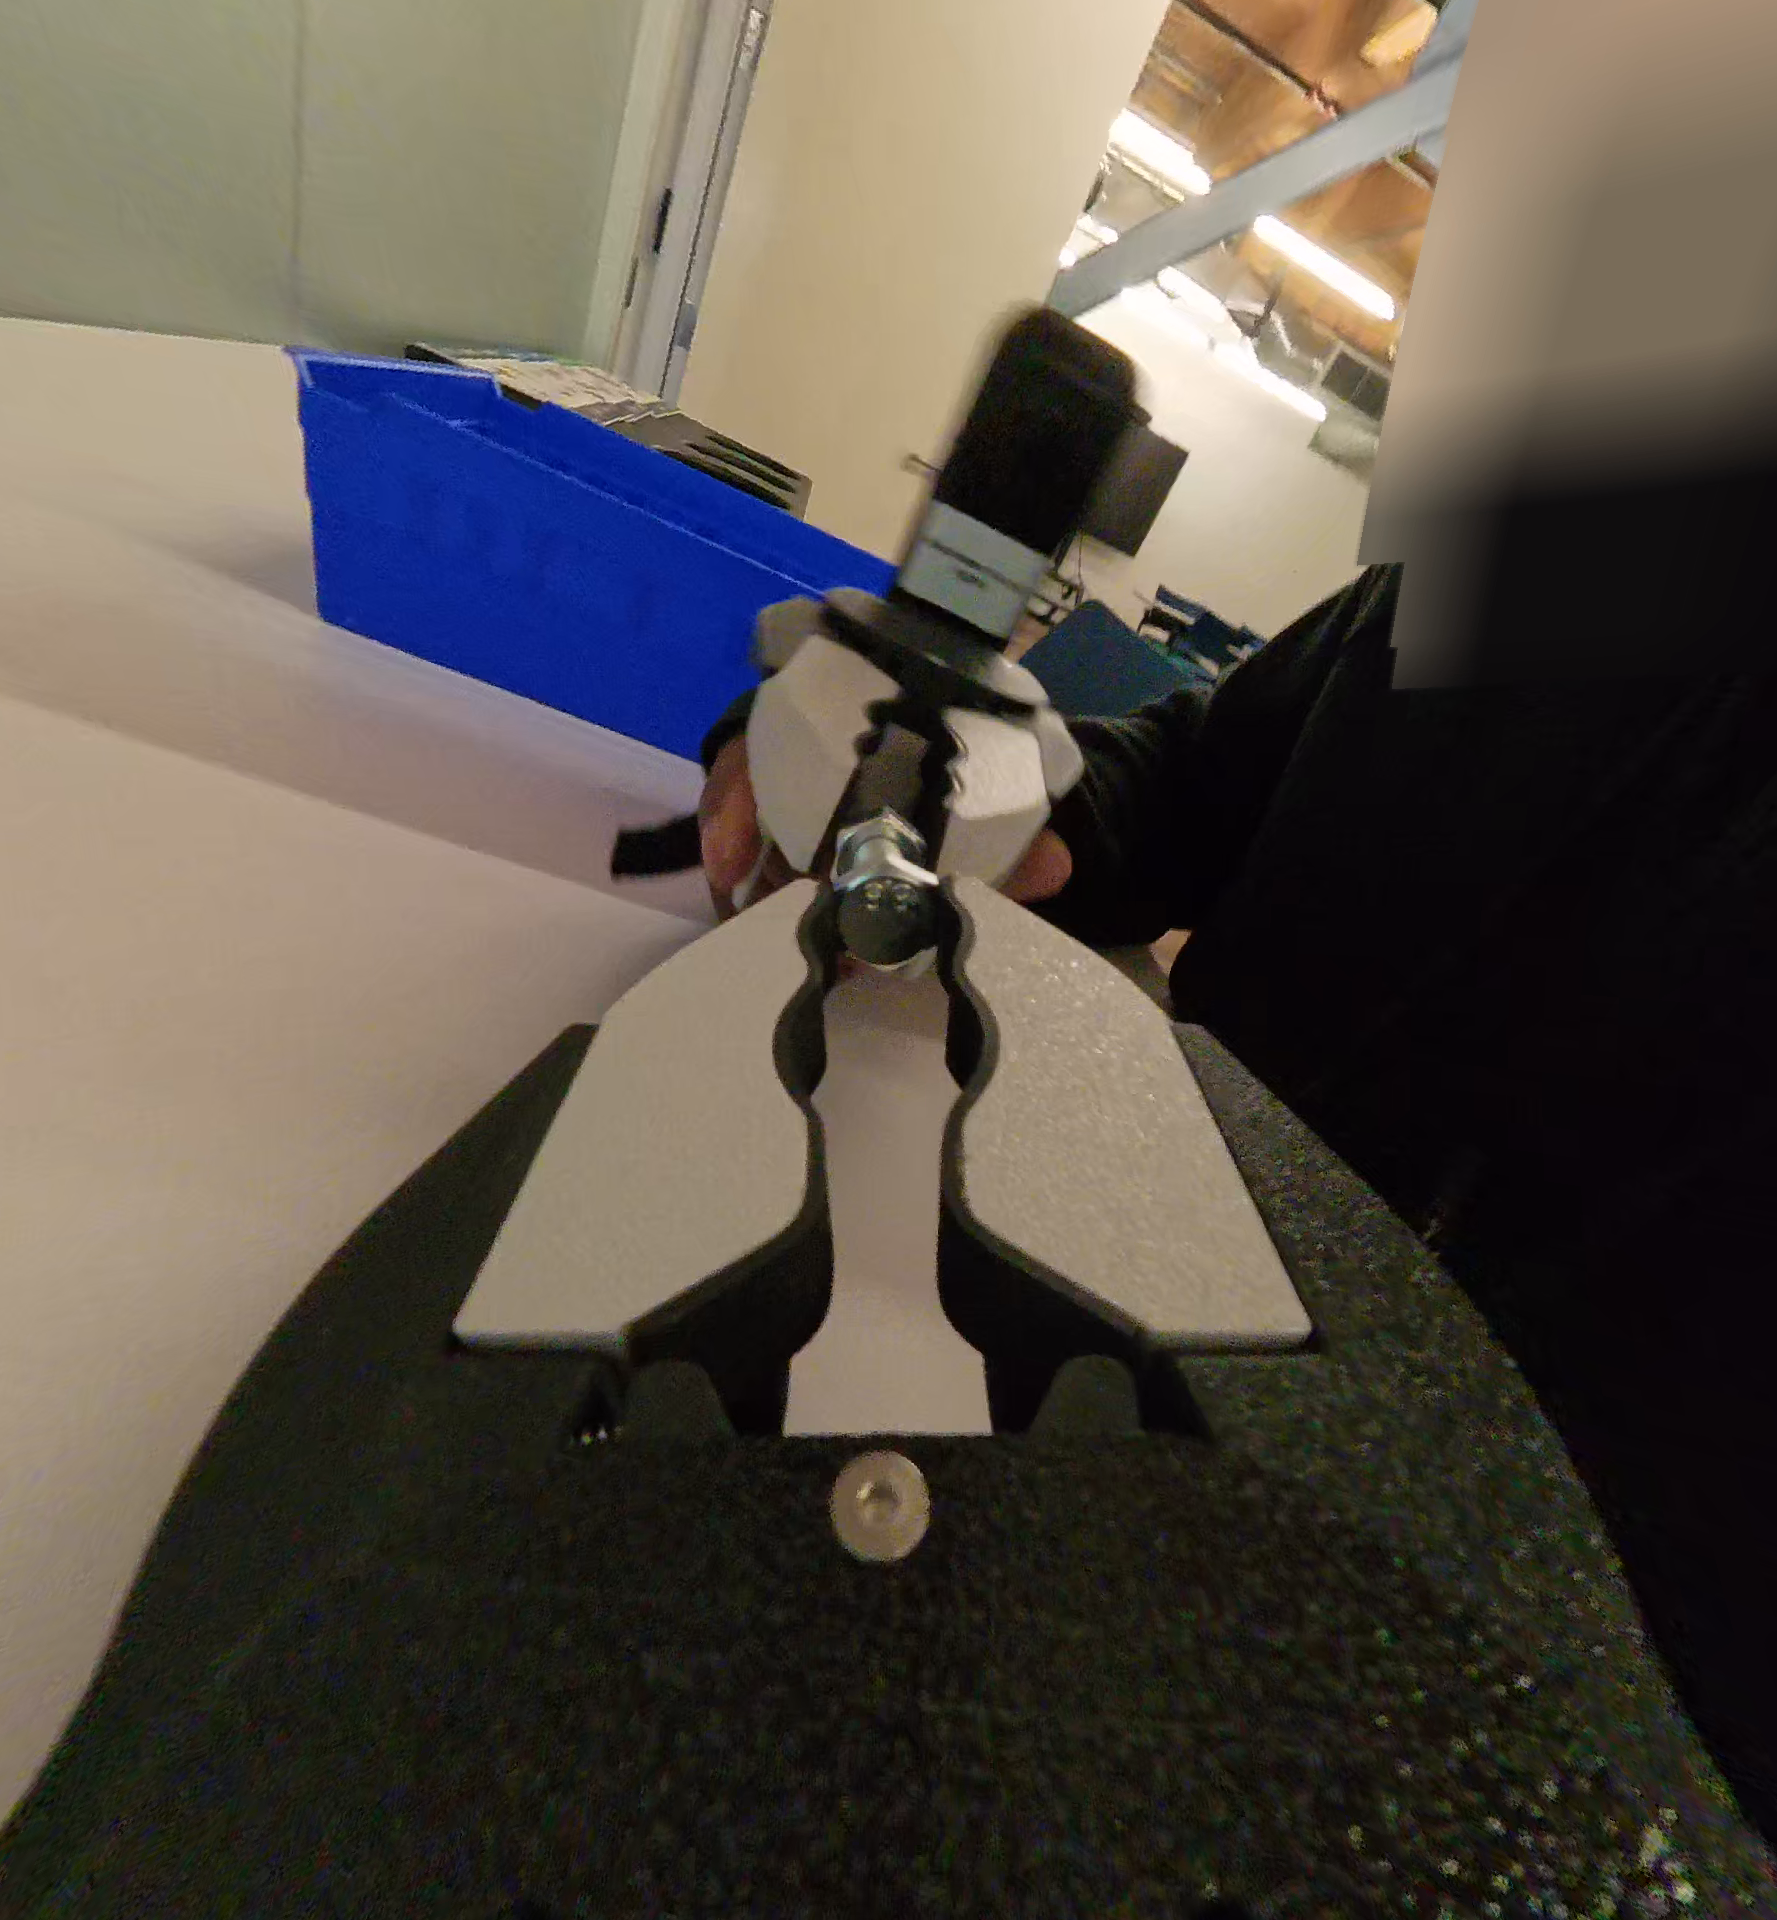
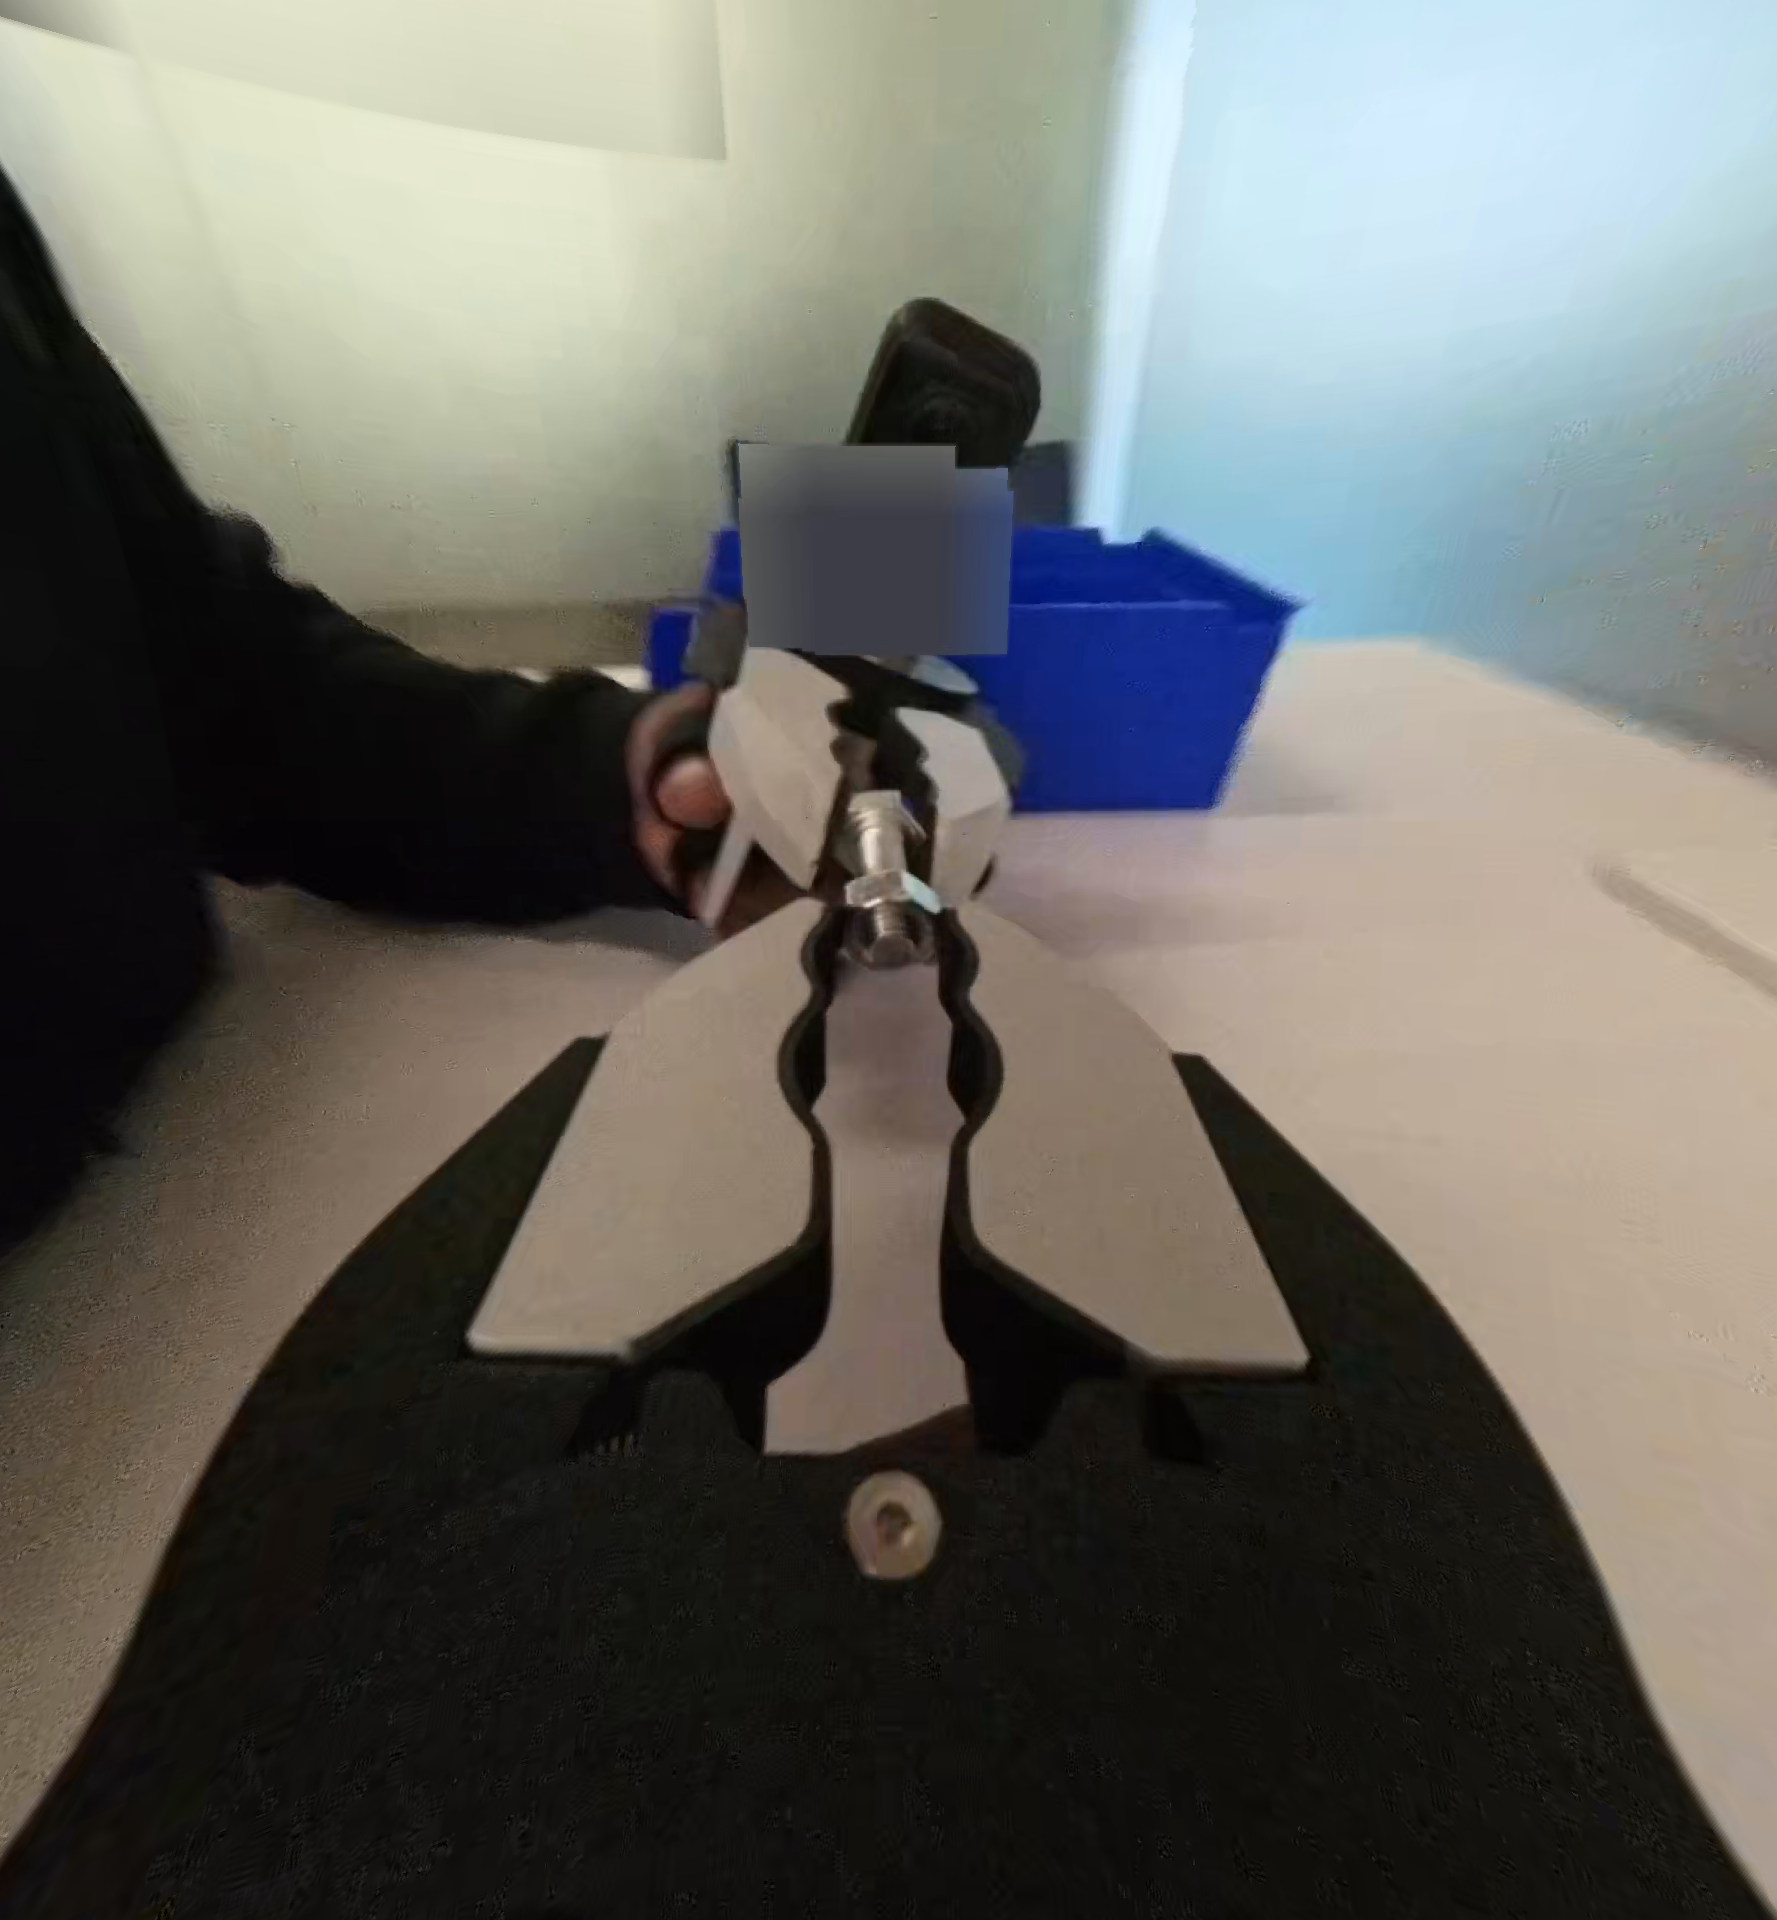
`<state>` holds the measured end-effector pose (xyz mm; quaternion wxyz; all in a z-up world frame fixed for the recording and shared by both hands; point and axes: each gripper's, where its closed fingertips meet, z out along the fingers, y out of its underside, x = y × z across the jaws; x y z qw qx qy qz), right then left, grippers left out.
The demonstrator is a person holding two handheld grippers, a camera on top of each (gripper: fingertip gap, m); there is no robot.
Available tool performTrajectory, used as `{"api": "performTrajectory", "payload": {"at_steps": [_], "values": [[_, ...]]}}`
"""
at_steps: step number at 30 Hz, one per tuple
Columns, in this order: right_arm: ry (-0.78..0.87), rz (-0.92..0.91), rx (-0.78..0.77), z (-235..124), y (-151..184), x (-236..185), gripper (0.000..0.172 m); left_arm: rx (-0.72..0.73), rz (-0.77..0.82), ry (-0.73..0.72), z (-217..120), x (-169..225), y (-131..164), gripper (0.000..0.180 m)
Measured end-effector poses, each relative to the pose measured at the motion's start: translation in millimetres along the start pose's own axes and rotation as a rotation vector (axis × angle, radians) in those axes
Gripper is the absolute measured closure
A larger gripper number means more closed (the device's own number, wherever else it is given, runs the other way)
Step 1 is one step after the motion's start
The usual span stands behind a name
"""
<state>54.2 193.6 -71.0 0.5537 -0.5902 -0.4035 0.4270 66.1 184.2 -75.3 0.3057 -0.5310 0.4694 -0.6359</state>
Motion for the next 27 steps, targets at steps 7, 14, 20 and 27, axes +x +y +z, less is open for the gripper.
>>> {"api": "performTrajectory", "payload": {"at_steps": [7, 14, 20, 27], "values": [[-0.198, 0.320, 0.054, -5, -7, -6, 0.142, 0.006, 0.161, -0.012, 2, 7, -3, 0.163], [0.224, -0.433, 0.034, -14, -13, 19, 0.127, 0.099, -0.036, 0.033, -8, 1, -14, 0.163], [0.267, -0.718, -0.049, -7, -4, 7, 0.129, 0.076, -0.076, 0.050, -5, 2, -10, 0.163], [0.249, -0.789, -0.087, -1, 3, -2, 0.153, 0.012, -0.070, 0.055, 2, 6, 0, 0.163]]}}
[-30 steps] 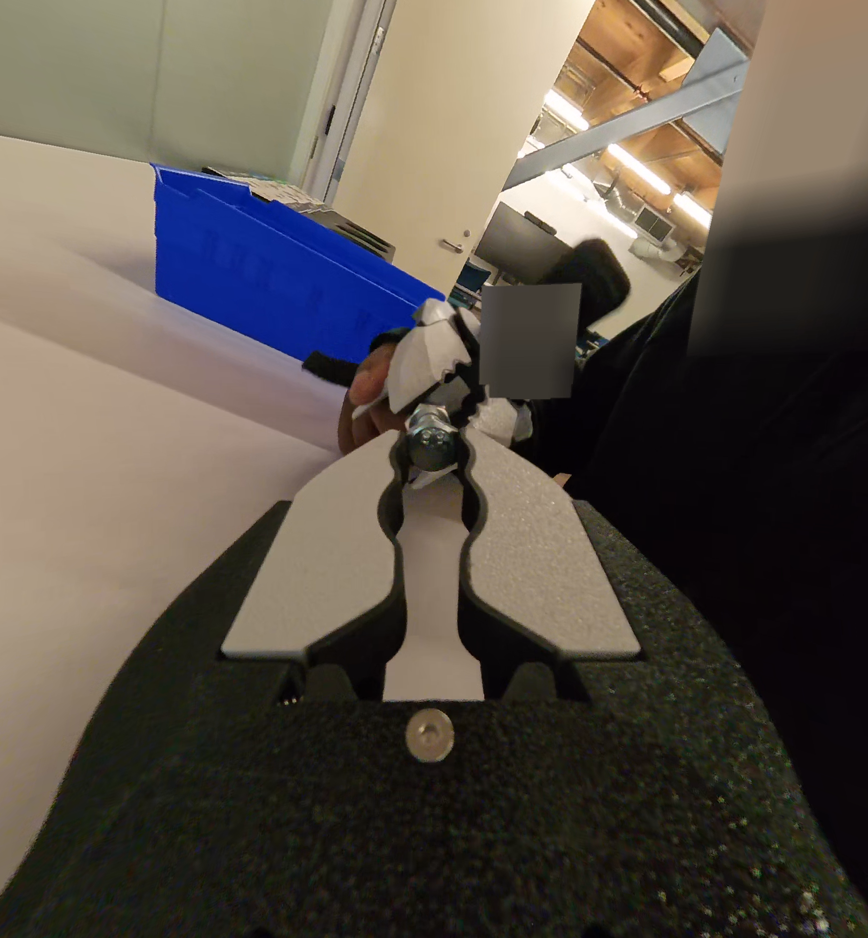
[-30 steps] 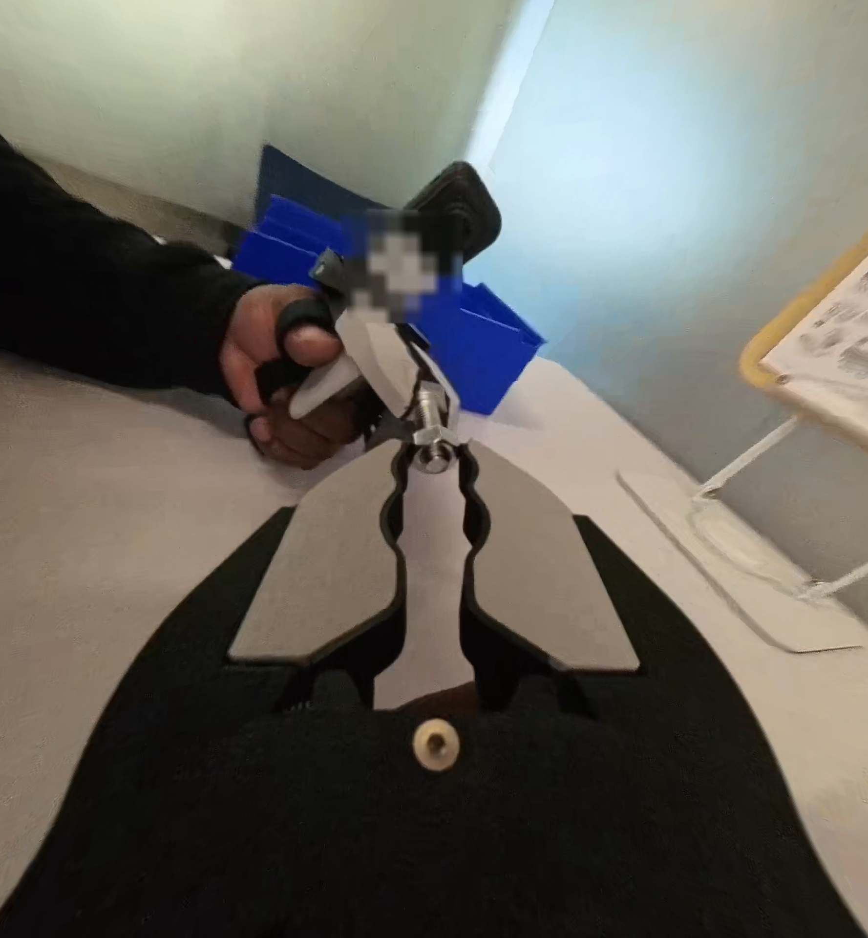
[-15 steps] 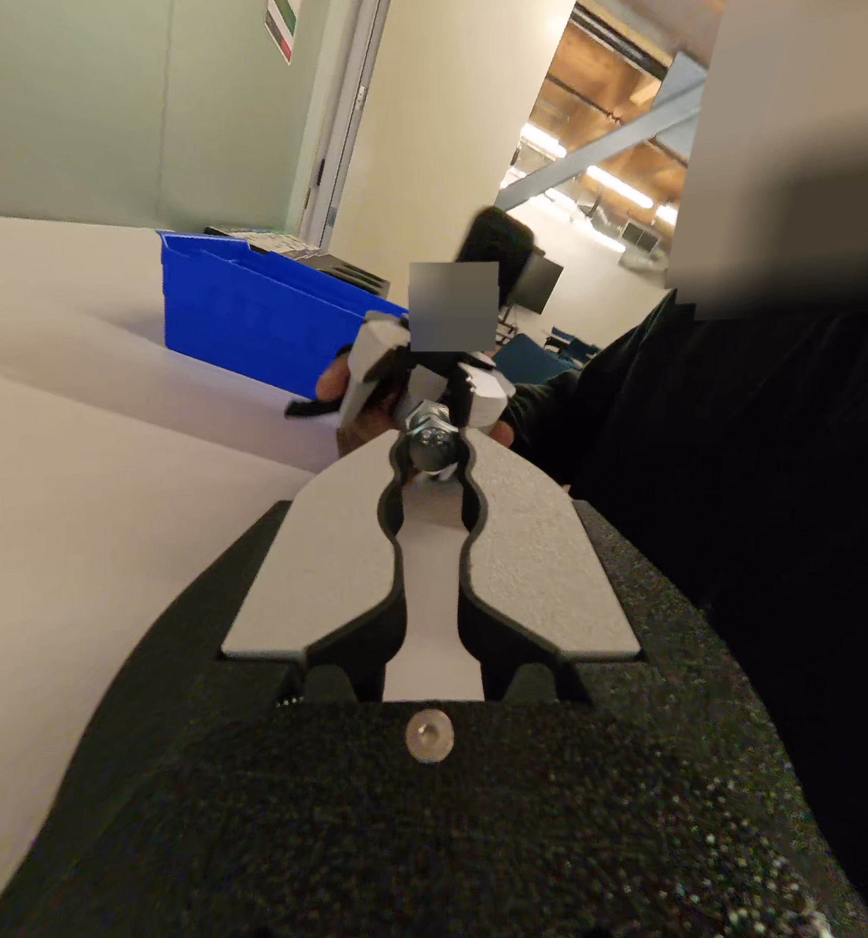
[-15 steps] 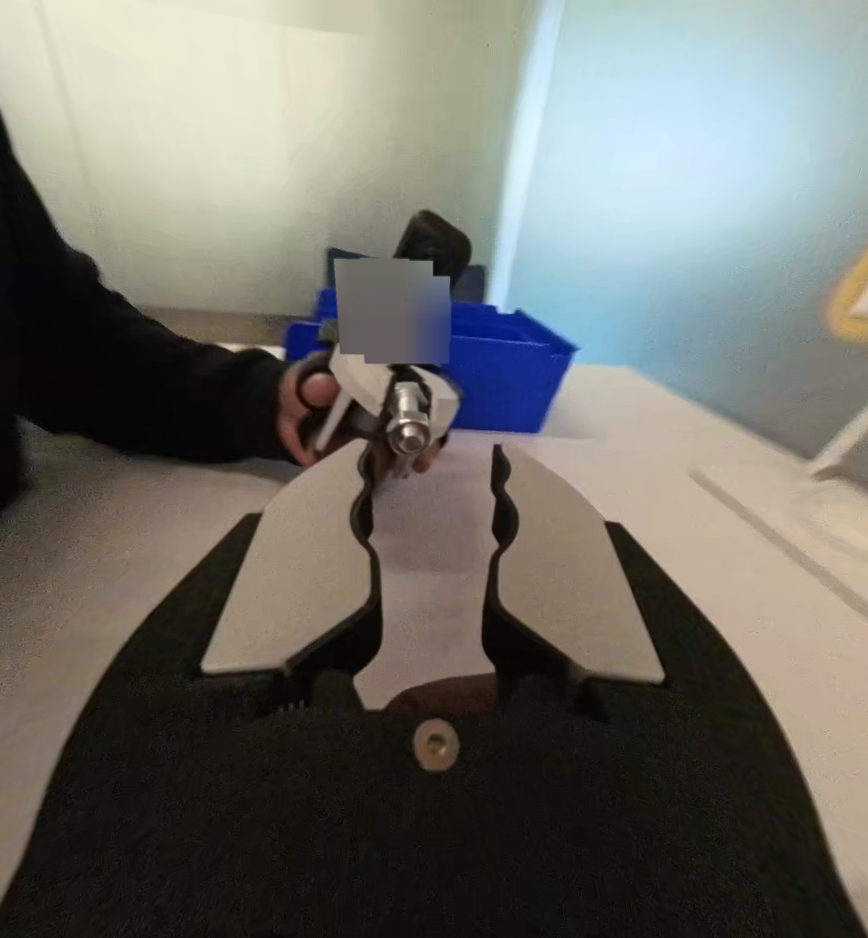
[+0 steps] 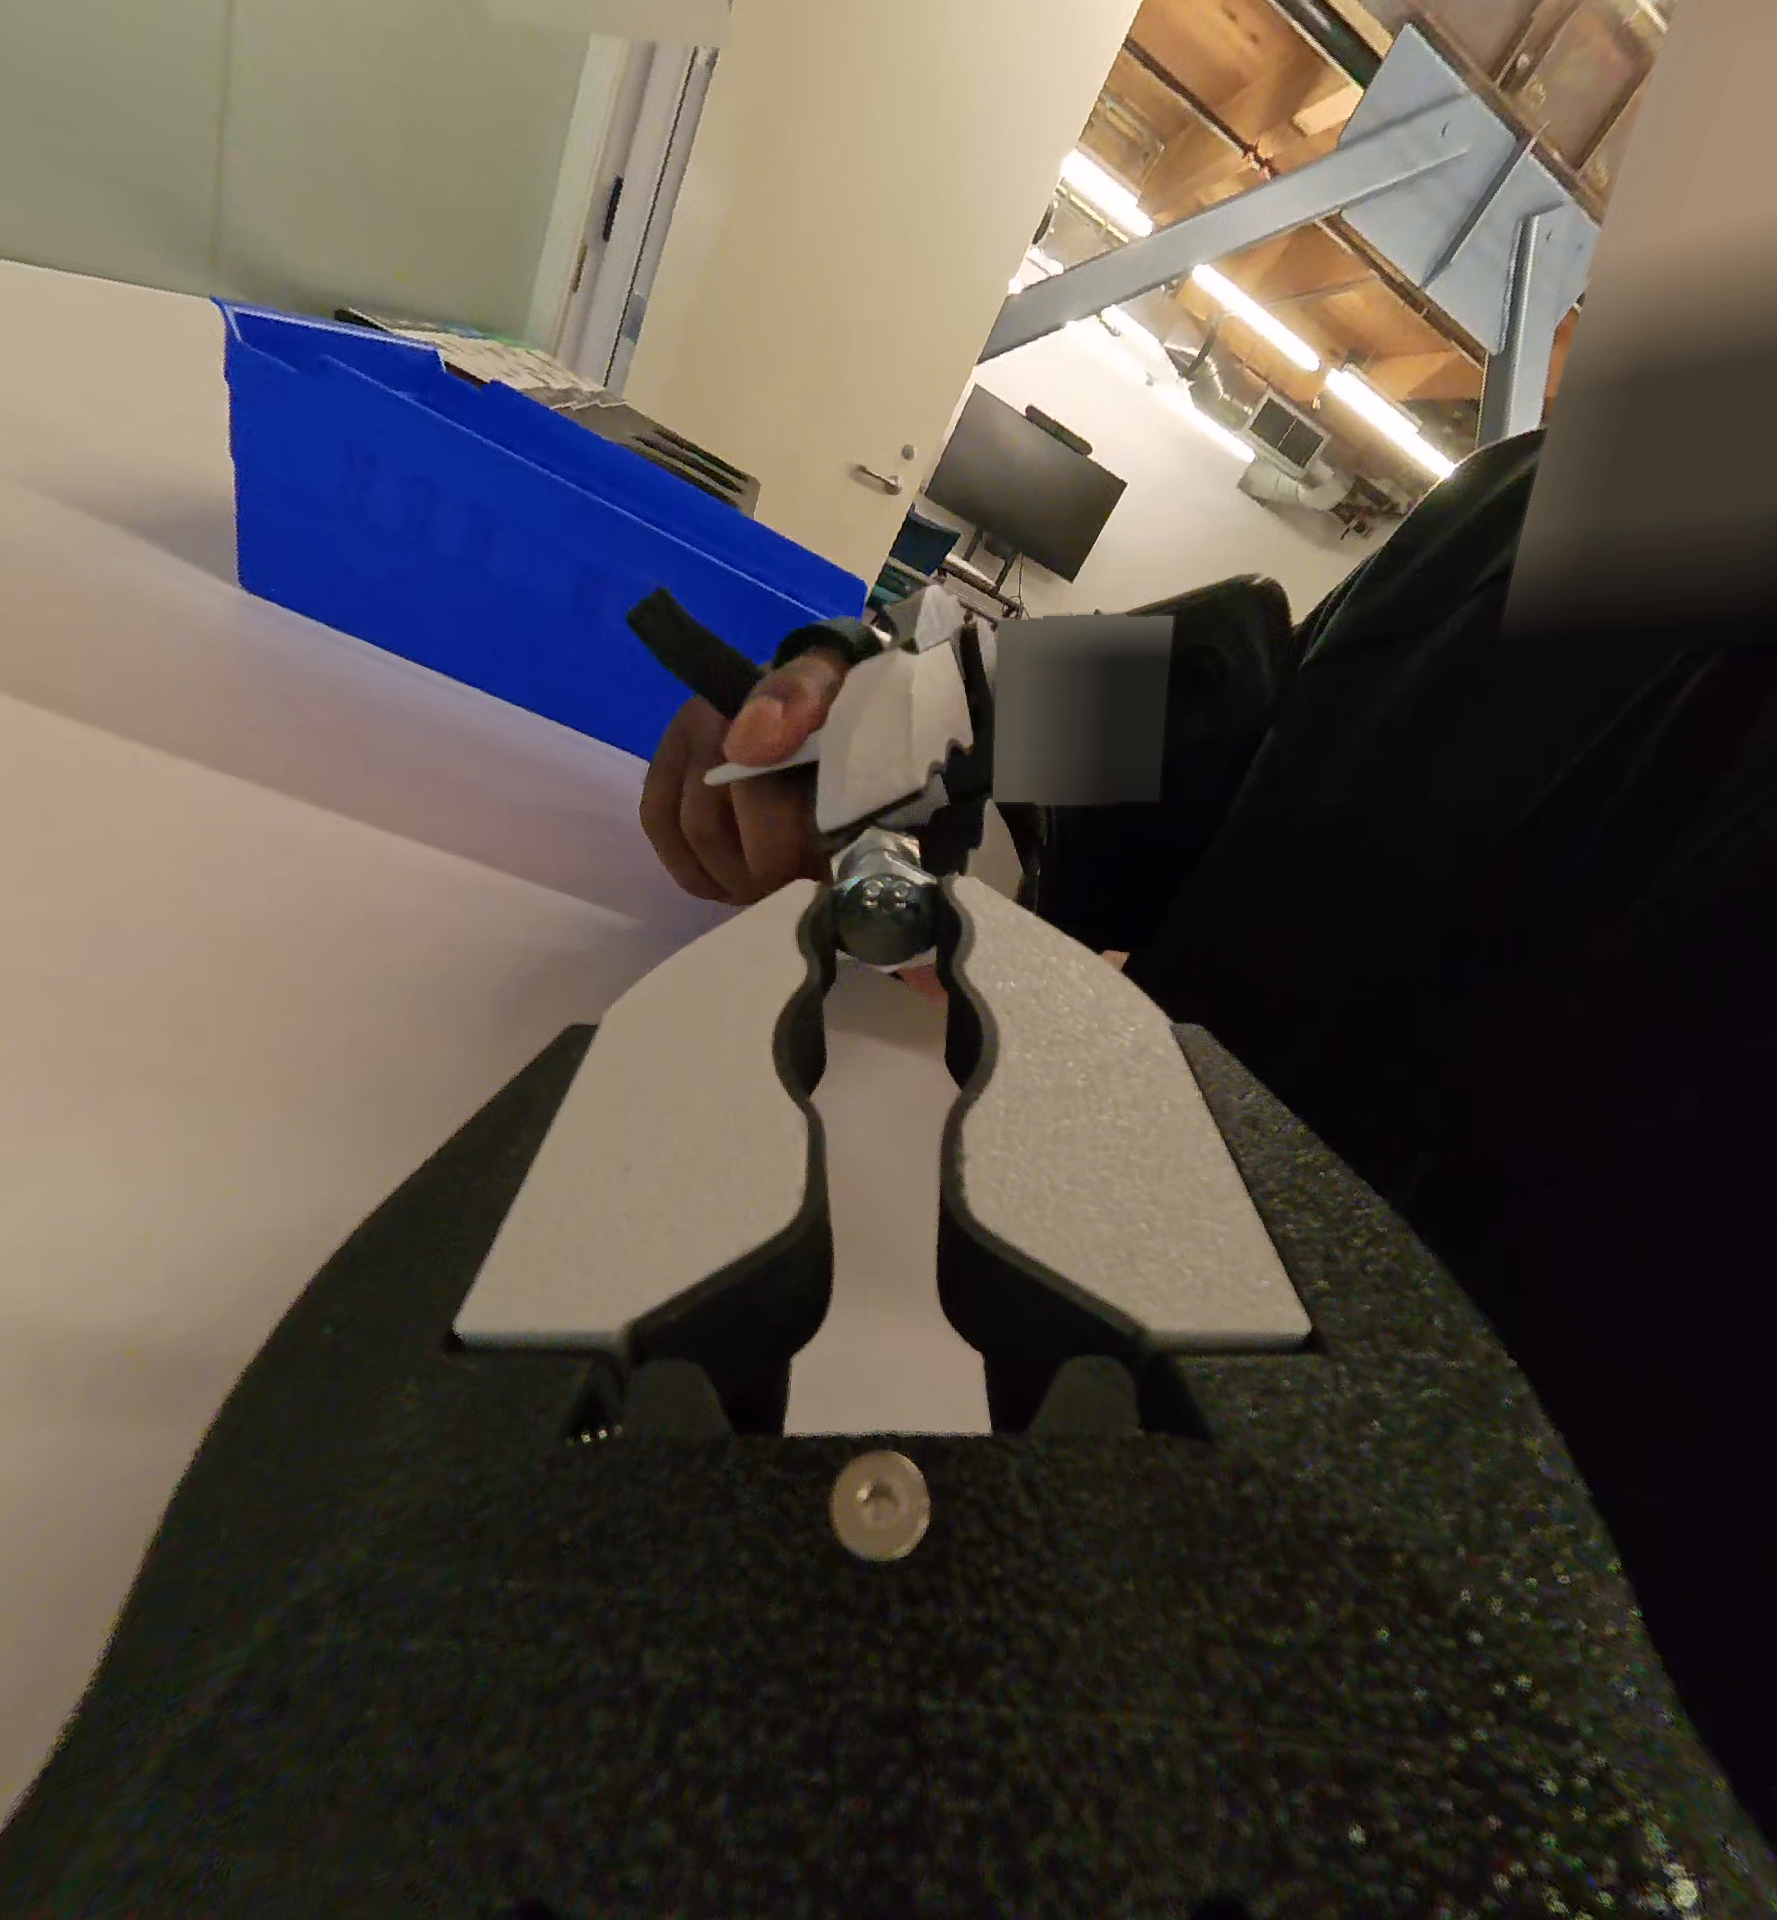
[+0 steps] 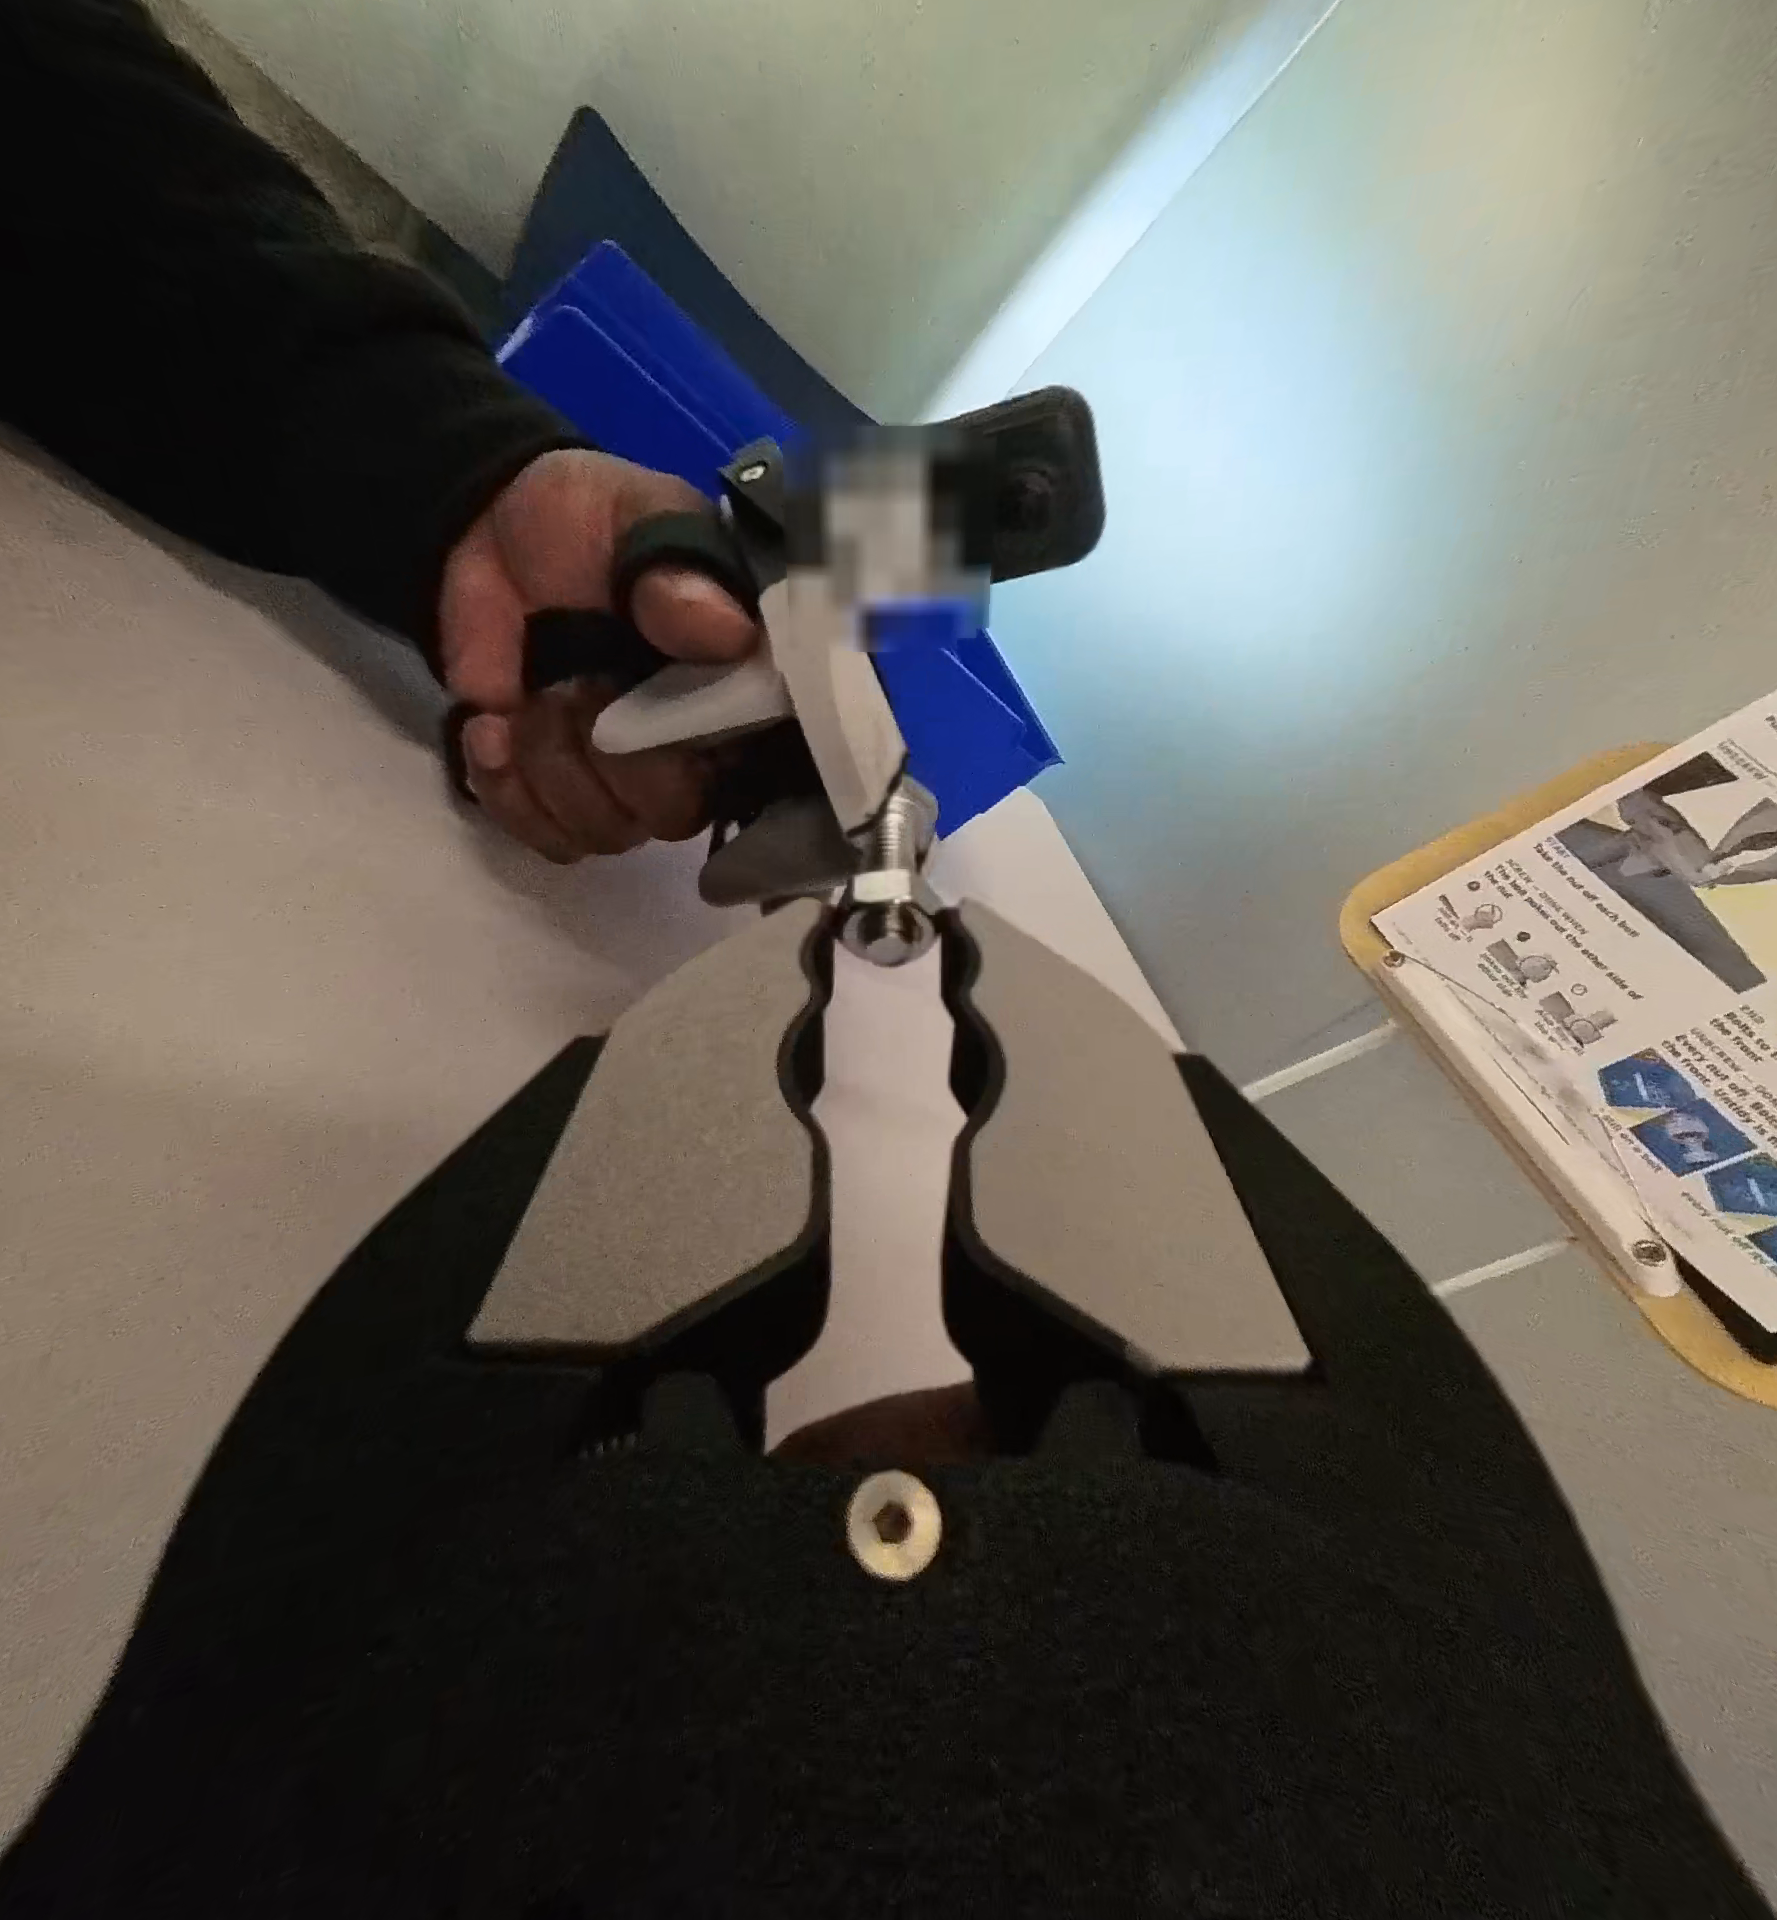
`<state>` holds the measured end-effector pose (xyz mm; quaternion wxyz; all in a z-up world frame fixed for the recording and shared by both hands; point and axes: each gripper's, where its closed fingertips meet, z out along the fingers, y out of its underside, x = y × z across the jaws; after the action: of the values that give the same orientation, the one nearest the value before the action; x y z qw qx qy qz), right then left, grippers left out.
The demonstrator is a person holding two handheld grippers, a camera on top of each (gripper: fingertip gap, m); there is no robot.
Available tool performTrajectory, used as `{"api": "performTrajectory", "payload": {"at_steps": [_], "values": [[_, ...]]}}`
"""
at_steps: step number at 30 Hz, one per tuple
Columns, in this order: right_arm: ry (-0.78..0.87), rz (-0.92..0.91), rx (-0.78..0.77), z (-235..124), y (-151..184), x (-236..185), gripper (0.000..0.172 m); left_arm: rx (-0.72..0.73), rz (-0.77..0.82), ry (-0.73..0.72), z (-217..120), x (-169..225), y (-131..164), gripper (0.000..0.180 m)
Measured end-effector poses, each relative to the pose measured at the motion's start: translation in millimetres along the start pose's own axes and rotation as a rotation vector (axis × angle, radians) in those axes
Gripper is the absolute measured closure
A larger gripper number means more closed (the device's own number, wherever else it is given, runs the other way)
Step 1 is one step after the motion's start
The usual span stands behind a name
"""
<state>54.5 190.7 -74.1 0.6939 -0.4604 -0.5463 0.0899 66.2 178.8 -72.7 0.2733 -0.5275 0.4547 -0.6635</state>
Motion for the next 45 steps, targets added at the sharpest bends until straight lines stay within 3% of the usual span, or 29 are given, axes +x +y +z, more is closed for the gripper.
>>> {"api": "performTrajectory", "payload": {"at_steps": [3, 8, 11, 14, 17, 25, 30, 32, 34, 39, 41, 45], "values": [[-0.105, 0.250, 0.013, 0, -2, -1, 0.153, 0.000, 0.002, 0.004, 0, 0, 0, 0.163], [-0.492, 1.152, 0.095, -3, -15, -2, 0.153, -0.018, 0.143, 0.008, 0, 8, 1, 0.163], [-0.504, 1.360, 0.194, -1, -15, 8, 0.151, 0.018, 0.166, -0.021, -1, 6, -6, 0.163], [-0.390, 1.258, 0.232, -2, -11, 17, 0.137, 0.049, 0.129, -0.047, -4, -1, -10, 0.163], [-0.275, 1.060, 0.213, -4, -9, 22, 0.136, 0.046, 0.107, -0.082, -6, -8, -10, 0.163], [-0.095, 0.471, 0.049, 3, -2, 5, 0.139, 0.042, 0.077, -0.049, -4, -5, -8, 0.163], [-0.019, 0.248, -0.015, 5, 1, 2, 0.152, -0.003, 0.063, -0.034, 0, -2, -1, 0.163], [-0.046, 0.273, -0.034, 5, 2, 0, 0.152, -0.009, 0.055, -0.039, 0, -3, 0, 0.163], [-0.137, 0.467, -0.032, 5, 0, -2, 0.152, -0.008, 0.060, -0.031, 0, -2, 0, 0.163], [-0.542, 1.342, 0.091, -2, -10, -1, 0.152, -0.049, 0.171, -0.027, 0, 3, 4, 0.163], [-0.509, 1.362, 0.180, -2, -9, 7, 0.151, -0.015, 0.148, -0.027, 1, 3, -1, 0.163], [-0.256, 0.934, 0.159, -2, -6, 17, 0.137, 0.010, 0.104, -0.054, -3, -3, -4, 0.163]]}}
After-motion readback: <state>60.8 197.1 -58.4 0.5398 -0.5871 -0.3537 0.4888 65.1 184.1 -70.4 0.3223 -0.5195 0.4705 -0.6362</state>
